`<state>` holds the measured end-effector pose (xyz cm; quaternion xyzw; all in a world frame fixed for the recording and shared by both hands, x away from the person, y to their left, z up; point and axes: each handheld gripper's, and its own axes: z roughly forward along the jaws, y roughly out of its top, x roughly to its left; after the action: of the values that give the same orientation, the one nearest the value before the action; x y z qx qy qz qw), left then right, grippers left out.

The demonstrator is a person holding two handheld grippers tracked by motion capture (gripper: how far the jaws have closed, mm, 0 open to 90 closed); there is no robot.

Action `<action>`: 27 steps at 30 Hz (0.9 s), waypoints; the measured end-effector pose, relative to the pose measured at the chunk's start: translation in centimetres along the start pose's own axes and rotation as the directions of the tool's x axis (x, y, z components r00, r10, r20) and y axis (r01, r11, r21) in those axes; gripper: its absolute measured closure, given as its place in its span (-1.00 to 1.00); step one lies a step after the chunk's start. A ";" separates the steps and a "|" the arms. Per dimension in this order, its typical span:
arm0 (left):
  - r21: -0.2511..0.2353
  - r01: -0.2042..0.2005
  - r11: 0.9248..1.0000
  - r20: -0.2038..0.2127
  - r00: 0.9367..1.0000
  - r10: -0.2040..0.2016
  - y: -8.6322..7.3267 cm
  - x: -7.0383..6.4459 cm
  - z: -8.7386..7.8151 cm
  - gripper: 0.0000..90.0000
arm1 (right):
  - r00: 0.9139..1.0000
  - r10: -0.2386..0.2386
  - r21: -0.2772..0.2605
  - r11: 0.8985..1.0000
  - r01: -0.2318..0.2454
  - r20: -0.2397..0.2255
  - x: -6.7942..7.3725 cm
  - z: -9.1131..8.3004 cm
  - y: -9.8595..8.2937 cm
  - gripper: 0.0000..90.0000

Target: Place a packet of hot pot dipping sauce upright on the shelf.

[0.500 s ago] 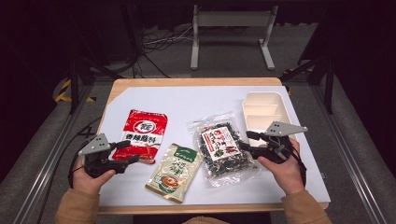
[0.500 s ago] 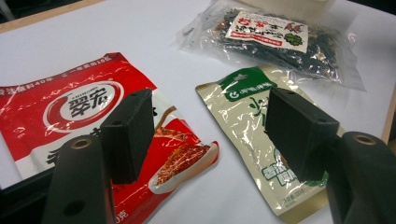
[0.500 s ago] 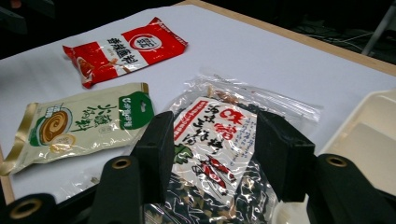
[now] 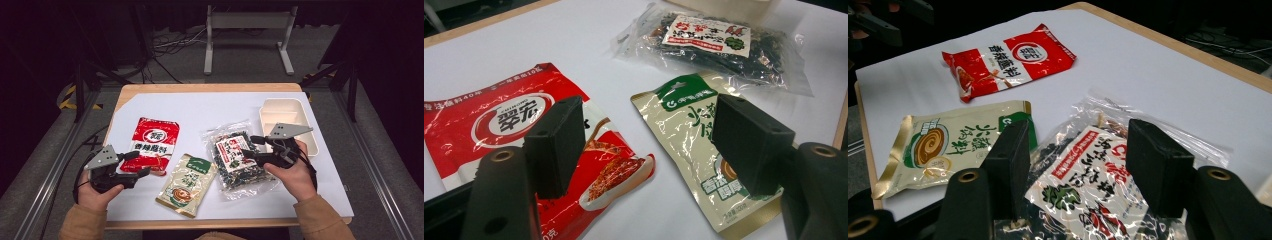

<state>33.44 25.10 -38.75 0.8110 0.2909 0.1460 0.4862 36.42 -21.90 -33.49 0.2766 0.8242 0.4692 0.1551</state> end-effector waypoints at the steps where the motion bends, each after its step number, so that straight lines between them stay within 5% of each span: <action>1: 0.001 0.006 1.000 -0.001 1.000 -0.006 -0.1 -0.1 0.0 -0.33 | 1.000 -0.006 0.002 1.000 0.006 -0.006 0.1 0.2 0.2 -0.04; 15: 0.004 0.017 1.000 -0.030 0.999 -0.017 -0.9 -0.3 -1.1 -0.35 | 0.988 -0.073 0.038 0.996 0.078 -0.134 2.1 4.4 3.3 -0.10; 27: 0.002 0.018 1.000 -0.022 1.000 -0.018 -0.8 -0.1 -0.7 -0.35 | 0.976 -0.093 0.066 0.992 0.108 -0.198 3.5 6.9 5.2 -0.15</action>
<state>32.72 25.81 -39.14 0.8071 0.3038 0.1502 0.4834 38.82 -12.92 -32.58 0.1930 0.8656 0.4538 0.0866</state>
